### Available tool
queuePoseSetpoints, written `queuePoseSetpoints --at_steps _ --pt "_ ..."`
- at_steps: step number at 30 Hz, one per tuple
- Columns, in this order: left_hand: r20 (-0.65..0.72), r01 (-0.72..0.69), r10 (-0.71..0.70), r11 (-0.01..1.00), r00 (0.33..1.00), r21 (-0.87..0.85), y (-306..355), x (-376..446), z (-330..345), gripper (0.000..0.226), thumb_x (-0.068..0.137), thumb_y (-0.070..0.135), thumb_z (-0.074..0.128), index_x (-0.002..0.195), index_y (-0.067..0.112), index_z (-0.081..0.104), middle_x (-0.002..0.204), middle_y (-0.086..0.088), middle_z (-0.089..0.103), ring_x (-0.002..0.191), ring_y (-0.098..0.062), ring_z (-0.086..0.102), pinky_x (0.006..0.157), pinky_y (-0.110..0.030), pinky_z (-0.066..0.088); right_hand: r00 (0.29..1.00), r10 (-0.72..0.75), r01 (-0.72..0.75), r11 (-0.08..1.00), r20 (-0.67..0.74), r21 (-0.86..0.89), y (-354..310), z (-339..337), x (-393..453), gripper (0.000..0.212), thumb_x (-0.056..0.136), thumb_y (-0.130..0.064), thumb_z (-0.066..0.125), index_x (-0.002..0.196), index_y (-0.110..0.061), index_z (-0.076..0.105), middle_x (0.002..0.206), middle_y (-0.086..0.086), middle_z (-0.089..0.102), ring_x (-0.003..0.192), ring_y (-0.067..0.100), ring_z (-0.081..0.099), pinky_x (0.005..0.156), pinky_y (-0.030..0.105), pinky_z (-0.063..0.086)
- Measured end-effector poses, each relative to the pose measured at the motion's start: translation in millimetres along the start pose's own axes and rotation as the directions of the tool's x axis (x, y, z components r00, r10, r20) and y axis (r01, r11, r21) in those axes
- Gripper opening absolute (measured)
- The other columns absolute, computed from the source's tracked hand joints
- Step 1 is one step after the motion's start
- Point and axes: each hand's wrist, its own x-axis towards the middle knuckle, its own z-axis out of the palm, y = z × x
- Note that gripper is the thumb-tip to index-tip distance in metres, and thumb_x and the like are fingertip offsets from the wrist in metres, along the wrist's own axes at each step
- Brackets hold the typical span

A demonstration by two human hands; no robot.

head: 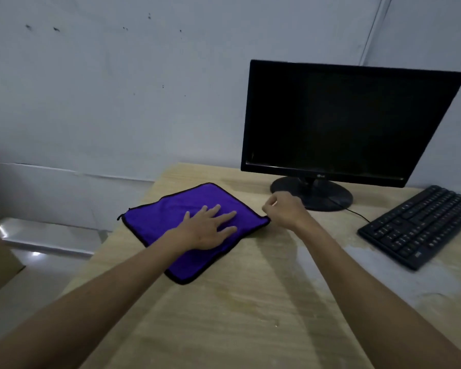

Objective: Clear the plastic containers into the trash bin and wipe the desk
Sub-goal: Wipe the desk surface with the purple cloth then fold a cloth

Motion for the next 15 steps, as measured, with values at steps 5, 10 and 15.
queuePoseSetpoints --at_steps 5,10,15 --pt "-0.055 -0.058 0.062 0.995 0.997 0.081 -15.0 8.1 8.4 0.090 0.076 0.095 0.016 0.155 0.059 -0.008 0.172 0.008 -0.013 0.158 -0.023 -0.015 0.123 -0.060 -0.010 0.994 -0.103 0.104 0.994 -0.021 0.030 21.3 -5.9 3.2 0.020 0.101 -0.023 0.062 0.120 -0.015 0.063 0.118 0.005 0.065 0.087 0.007 0.060 0.068 0.024 0.045" --pt "-0.067 -0.155 0.166 0.978 0.984 0.137 -7.7 -14.2 26.0 0.092 0.072 0.098 0.003 0.154 0.059 -0.014 0.170 0.011 -0.018 0.158 -0.021 -0.018 0.125 -0.060 -0.008 0.989 -0.143 0.144 0.990 -0.038 0.014 44.1 -8.8 -5.0 0.014 0.102 -0.021 0.063 0.114 -0.015 0.064 0.107 0.000 0.064 0.082 0.002 0.056 0.063 0.017 0.040" --pt "-0.061 -0.152 0.156 0.987 0.986 0.058 -8.1 -23.1 25.4 0.088 0.075 0.097 0.010 0.154 0.062 -0.003 0.171 0.014 -0.010 0.158 -0.018 -0.013 0.126 -0.058 -0.007 0.946 -0.317 0.315 0.948 -0.060 -0.043 55.0 1.0 -25.7 0.018 0.101 -0.023 0.063 0.118 -0.018 0.066 0.107 -0.001 0.067 0.101 0.017 0.063 0.078 0.026 0.047"
